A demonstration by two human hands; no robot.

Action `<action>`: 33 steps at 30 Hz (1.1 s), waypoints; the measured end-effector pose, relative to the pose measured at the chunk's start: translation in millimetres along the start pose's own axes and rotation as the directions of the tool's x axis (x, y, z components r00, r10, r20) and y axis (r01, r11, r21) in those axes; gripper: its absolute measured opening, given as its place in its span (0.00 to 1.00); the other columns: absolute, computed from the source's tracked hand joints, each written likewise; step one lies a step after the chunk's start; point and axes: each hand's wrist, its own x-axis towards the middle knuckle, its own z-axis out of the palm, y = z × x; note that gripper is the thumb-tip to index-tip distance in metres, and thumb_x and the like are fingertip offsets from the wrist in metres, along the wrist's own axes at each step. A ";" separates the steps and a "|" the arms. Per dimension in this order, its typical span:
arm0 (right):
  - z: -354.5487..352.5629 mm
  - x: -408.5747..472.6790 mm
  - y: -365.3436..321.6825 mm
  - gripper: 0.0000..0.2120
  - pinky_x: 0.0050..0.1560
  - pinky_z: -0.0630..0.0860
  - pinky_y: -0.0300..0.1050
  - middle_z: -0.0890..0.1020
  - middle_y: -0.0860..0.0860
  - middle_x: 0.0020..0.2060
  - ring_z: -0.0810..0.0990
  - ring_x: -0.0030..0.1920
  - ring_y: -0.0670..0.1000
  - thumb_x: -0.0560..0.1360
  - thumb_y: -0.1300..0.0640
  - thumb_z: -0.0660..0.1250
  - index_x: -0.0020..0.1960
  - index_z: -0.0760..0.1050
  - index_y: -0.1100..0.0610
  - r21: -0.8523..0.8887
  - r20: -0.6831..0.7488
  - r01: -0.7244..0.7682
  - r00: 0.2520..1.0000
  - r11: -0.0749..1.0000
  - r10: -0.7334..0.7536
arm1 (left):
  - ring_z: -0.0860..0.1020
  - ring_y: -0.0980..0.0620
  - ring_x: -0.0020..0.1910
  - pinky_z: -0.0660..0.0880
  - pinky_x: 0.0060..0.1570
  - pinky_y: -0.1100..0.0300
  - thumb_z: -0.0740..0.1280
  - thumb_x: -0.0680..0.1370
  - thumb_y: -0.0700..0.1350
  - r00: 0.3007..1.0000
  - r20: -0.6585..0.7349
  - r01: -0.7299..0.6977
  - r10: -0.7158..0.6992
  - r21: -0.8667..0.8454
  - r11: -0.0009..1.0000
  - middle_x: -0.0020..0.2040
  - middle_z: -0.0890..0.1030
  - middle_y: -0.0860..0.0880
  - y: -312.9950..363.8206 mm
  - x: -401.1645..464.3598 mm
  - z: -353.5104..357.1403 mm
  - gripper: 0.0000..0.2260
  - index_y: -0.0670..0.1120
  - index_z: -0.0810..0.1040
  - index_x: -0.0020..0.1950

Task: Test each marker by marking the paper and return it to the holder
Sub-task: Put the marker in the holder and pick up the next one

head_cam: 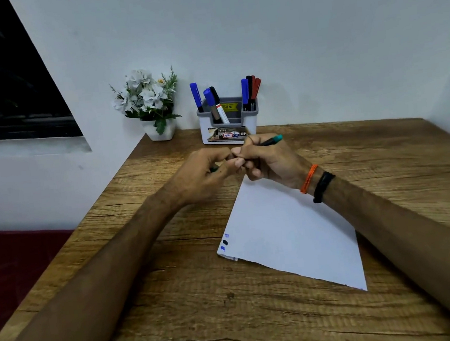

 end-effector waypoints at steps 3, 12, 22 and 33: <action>0.8 -1.1 -1.3 0.11 0.25 0.70 0.37 0.76 0.55 0.29 0.73 0.24 0.46 0.77 0.64 0.67 0.36 0.76 0.59 -0.071 -0.026 0.045 0.999 0.996 -0.047 | 0.74 0.65 0.32 0.68 0.34 0.71 0.63 0.79 0.56 0.999 0.027 0.034 -0.031 -0.094 0.995 0.36 0.80 0.61 -0.7 -3.9 -1.2 0.14 0.48 0.82 0.50; -5.2 -19.4 -6.5 0.17 0.30 0.74 0.39 0.84 0.58 0.34 0.81 0.30 0.51 0.70 0.57 0.58 0.50 0.82 0.63 -0.017 -0.016 -0.054 0.998 0.998 0.053 | 0.76 0.58 0.33 0.75 0.40 0.57 0.76 0.62 0.62 0.960 0.196 0.182 -0.198 0.095 0.979 0.34 0.79 0.55 -10.6 -8.5 -12.1 0.27 0.57 0.78 0.59; 19.2 -62.5 5.7 0.09 0.32 0.80 0.41 0.85 0.59 0.36 0.84 0.32 0.51 0.71 0.63 0.68 0.49 0.82 0.65 -0.124 0.116 -0.115 0.985 0.986 0.130 | 0.78 0.52 0.43 0.76 0.49 0.47 0.74 0.63 0.59 0.926 0.358 0.037 -0.119 0.228 0.973 0.42 0.80 0.54 -5.3 -7.8 -11.2 0.22 0.68 0.77 0.56; 34.2 -71.6 8.1 0.03 0.31 0.80 0.41 0.84 0.57 0.32 0.82 0.29 0.50 0.74 0.71 0.69 0.47 0.82 0.69 -0.255 0.103 -0.048 0.992 0.966 0.077 | 0.76 0.51 0.44 0.73 0.43 0.54 0.74 0.71 0.50 0.912 0.384 0.055 -0.142 0.228 0.972 0.45 0.79 0.48 -9.0 -3.7 -12.5 0.21 0.60 0.77 0.63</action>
